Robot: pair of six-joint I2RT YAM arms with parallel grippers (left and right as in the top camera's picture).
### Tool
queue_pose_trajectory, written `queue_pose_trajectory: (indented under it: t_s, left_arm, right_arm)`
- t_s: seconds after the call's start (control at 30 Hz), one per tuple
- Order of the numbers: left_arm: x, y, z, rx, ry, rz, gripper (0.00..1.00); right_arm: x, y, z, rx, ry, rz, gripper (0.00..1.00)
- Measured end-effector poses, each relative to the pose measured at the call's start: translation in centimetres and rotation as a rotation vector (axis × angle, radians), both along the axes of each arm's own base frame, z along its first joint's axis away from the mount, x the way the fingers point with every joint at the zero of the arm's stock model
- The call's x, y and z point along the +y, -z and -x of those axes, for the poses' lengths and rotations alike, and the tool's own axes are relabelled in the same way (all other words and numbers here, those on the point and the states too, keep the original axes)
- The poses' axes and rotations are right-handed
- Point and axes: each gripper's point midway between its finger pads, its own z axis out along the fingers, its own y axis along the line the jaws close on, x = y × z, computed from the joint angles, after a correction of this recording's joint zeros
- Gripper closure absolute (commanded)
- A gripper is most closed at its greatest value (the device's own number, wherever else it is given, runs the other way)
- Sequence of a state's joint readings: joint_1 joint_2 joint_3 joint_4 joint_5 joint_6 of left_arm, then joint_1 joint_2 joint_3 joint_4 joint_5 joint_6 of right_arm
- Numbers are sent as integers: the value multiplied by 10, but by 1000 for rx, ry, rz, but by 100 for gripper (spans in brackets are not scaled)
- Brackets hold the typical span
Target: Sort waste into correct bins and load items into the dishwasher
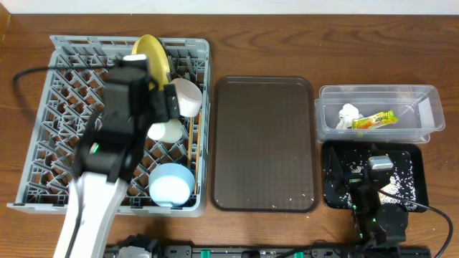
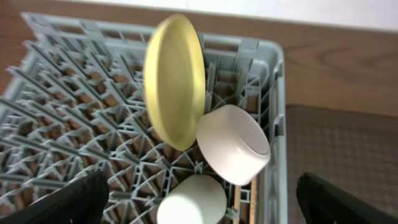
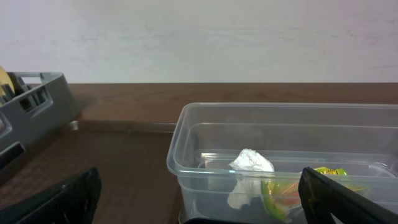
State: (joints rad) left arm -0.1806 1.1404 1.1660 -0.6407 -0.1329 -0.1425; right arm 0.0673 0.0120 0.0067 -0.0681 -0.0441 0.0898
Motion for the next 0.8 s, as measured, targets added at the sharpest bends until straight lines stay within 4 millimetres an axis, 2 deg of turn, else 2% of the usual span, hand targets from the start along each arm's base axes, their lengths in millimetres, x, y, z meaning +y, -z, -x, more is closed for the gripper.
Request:
queue_pose_trajectory:
  t_s: [0.17, 0.27, 0.37, 0.5, 0.57, 0.67, 0.77, 0.8]
  left_arm:
    - [10, -49, 47, -173, -4, 32, 3]
    - [23, -64, 79, -273, -33, 46, 3]
    - [37, -52, 107, -322, -75, 50, 3]
    - [49, -11, 135, -342, -124, 51, 3]
    - [52, 6, 141, -349, -137, 53, 3]
    - [54, 23, 140, -400, -150, 75, 3]
    - [51, 18, 130, -532, -137, 111, 3]
    - [49, 10, 125, -605, -123, 124, 3]
  right_arm:
    - [0, 0, 0, 0, 1, 0, 1]
    - [0, 0, 0, -1, 3, 2, 1]
    - [-1, 0, 0, 0, 7, 4, 1]
    - [-2, 0, 0, 0, 10, 5, 1]
    - [-2, 0, 0, 0, 11, 5, 1]
    - [-2, 0, 0, 0, 11, 5, 1]
    - [-2, 0, 0, 0, 12, 5, 1]
    - [-2, 0, 0, 1, 11, 5, 1]
